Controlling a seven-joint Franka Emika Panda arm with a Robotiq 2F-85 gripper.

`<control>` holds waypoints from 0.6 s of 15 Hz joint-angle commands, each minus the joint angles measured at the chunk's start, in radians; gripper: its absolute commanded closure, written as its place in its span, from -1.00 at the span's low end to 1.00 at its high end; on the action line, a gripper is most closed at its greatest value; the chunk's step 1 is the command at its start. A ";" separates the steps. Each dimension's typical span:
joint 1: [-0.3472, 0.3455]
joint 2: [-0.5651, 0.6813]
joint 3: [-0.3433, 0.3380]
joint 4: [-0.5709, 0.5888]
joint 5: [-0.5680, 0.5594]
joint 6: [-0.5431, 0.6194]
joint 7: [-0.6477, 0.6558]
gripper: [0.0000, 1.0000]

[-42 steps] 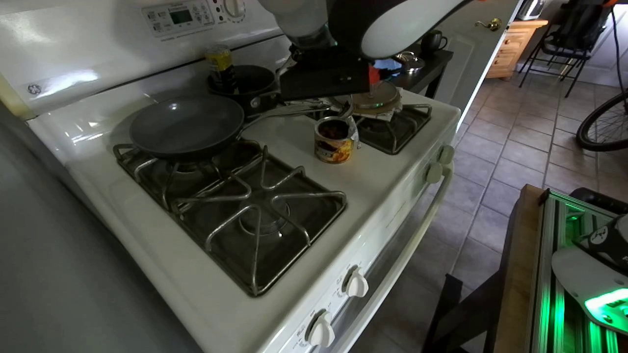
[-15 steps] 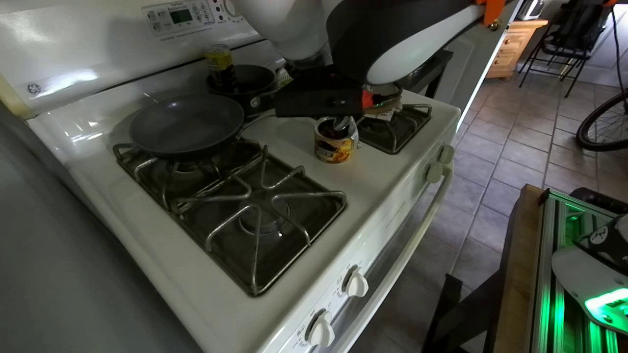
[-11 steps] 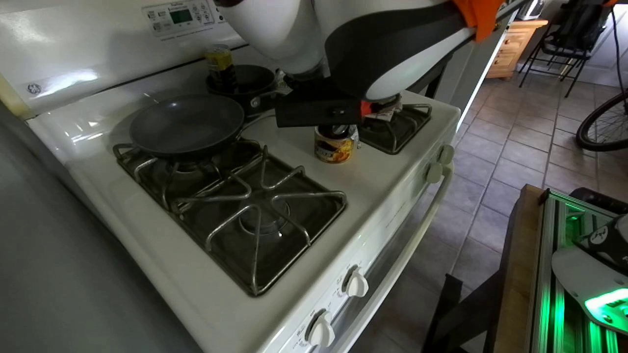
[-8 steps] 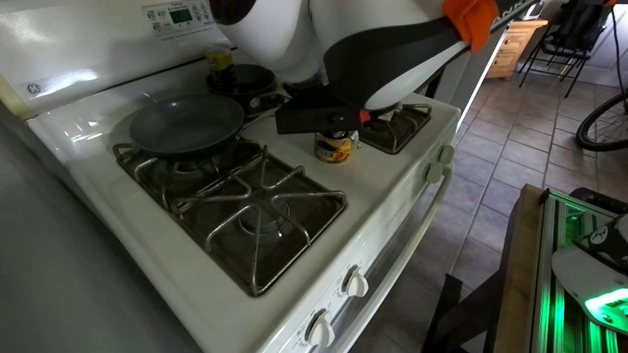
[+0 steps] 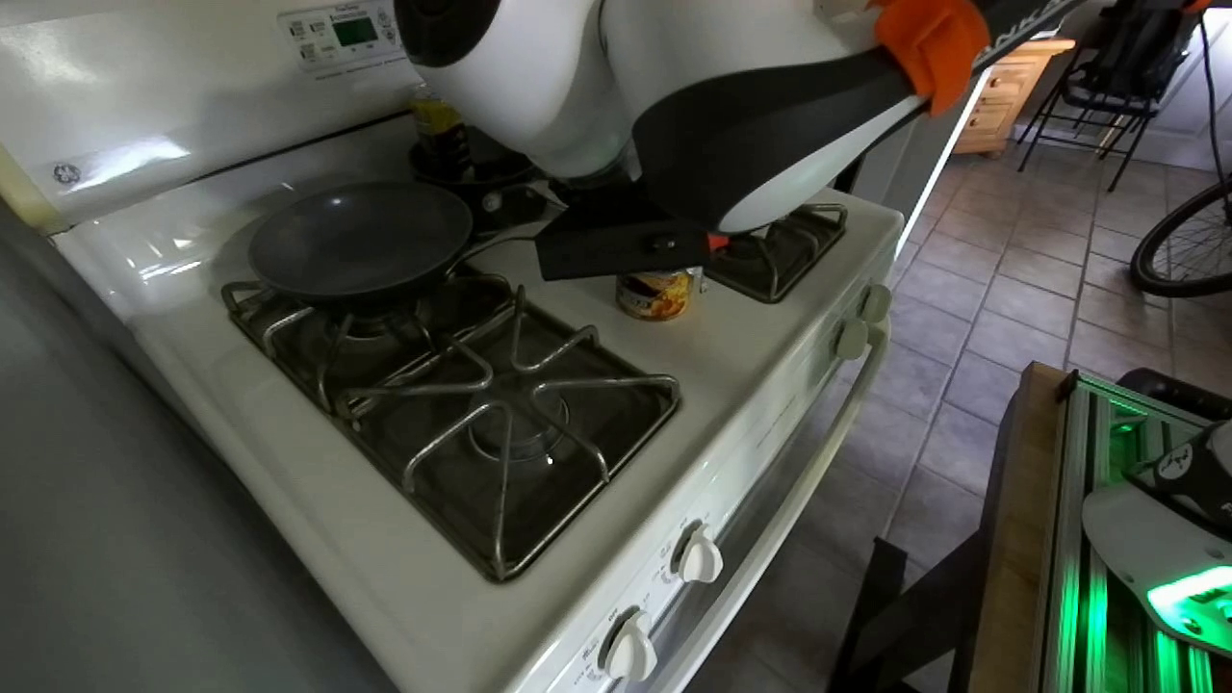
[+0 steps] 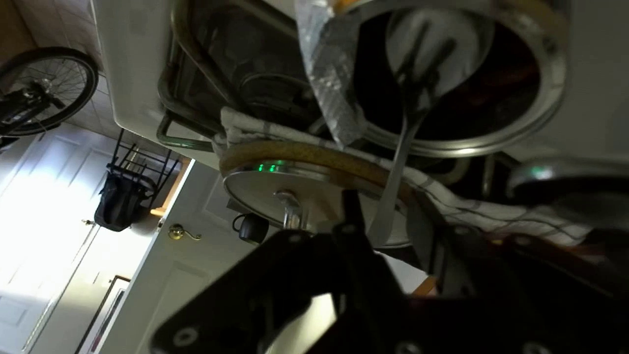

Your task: Put the spoon into the can

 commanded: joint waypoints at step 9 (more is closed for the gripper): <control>-0.038 -0.129 -0.002 -0.005 0.072 -0.088 -0.118 -1.00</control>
